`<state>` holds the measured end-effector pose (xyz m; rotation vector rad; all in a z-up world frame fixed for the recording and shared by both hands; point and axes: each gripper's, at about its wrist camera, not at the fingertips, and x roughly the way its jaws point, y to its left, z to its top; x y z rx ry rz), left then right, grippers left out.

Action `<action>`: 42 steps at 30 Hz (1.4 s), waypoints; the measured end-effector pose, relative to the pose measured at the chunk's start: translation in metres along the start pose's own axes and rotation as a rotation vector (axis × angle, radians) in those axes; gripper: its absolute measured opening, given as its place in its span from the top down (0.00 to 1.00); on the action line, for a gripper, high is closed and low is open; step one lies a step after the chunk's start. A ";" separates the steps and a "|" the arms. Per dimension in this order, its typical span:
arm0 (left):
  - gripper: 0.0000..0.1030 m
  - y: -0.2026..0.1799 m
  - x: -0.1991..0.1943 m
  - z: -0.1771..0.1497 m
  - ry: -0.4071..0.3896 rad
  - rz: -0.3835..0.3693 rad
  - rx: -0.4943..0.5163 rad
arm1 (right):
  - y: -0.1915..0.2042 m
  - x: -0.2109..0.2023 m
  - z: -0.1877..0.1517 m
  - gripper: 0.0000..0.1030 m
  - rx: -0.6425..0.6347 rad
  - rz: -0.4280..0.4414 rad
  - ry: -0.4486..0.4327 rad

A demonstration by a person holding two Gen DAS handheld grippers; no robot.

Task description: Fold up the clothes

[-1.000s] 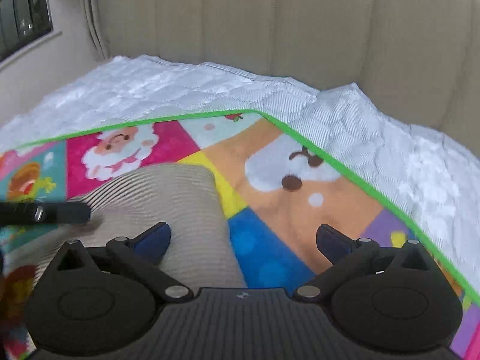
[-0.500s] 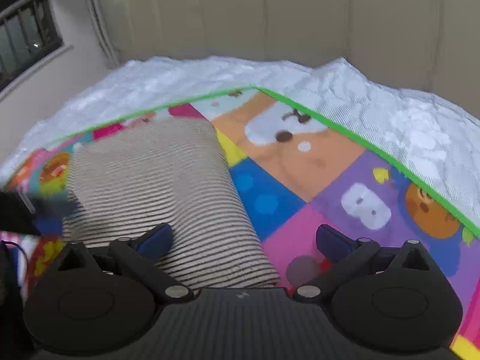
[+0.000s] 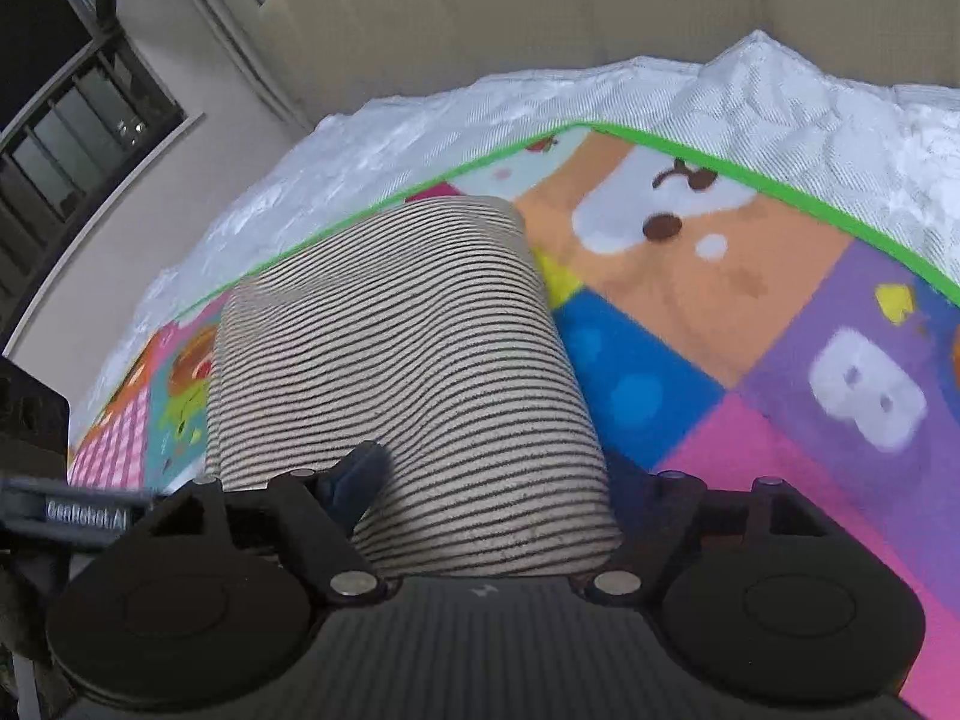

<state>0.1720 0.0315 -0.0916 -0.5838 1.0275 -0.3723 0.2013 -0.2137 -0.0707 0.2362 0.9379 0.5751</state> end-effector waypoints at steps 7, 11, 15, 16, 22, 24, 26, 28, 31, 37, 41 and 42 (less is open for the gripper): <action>0.35 0.026 0.012 0.072 -0.199 0.070 0.064 | 0.014 0.055 0.047 0.26 0.003 0.008 -0.075; 0.36 0.043 0.015 0.094 -0.261 0.074 0.071 | 0.024 0.088 0.078 0.26 -0.010 0.004 -0.122; 0.35 0.054 0.011 0.096 -0.259 0.050 0.065 | 0.032 0.108 0.106 0.26 -0.053 0.011 -0.108; 0.35 0.055 0.009 0.098 -0.262 0.049 0.064 | 0.033 0.111 0.112 0.26 -0.067 0.015 -0.096; 0.34 0.054 0.008 0.094 -0.251 0.044 0.100 | 0.030 0.110 0.146 0.08 -0.026 -0.026 -0.110; 0.34 0.054 0.007 0.094 -0.252 0.041 0.100 | 0.024 0.126 0.157 0.08 0.028 -0.011 -0.061; 0.35 0.057 0.006 0.096 -0.262 0.042 0.097 | 0.029 0.132 0.162 0.25 0.016 0.008 -0.052; 0.35 0.061 0.005 0.097 -0.273 0.045 0.093 | 0.046 0.122 0.164 0.40 -0.080 0.032 -0.100; 0.34 0.068 0.008 0.102 -0.277 0.039 0.074 | 0.051 0.123 0.163 0.42 -0.120 -0.013 -0.108; 0.29 0.067 0.013 0.106 -0.270 0.052 0.092 | 0.040 0.112 0.146 0.32 -0.082 -0.044 -0.113; 0.27 0.069 0.006 0.110 -0.253 0.056 0.059 | 0.032 0.086 0.110 0.26 -0.029 -0.003 -0.097; 0.26 0.067 0.004 0.110 -0.248 0.061 0.069 | 0.026 0.083 0.098 0.25 -0.004 0.000 -0.080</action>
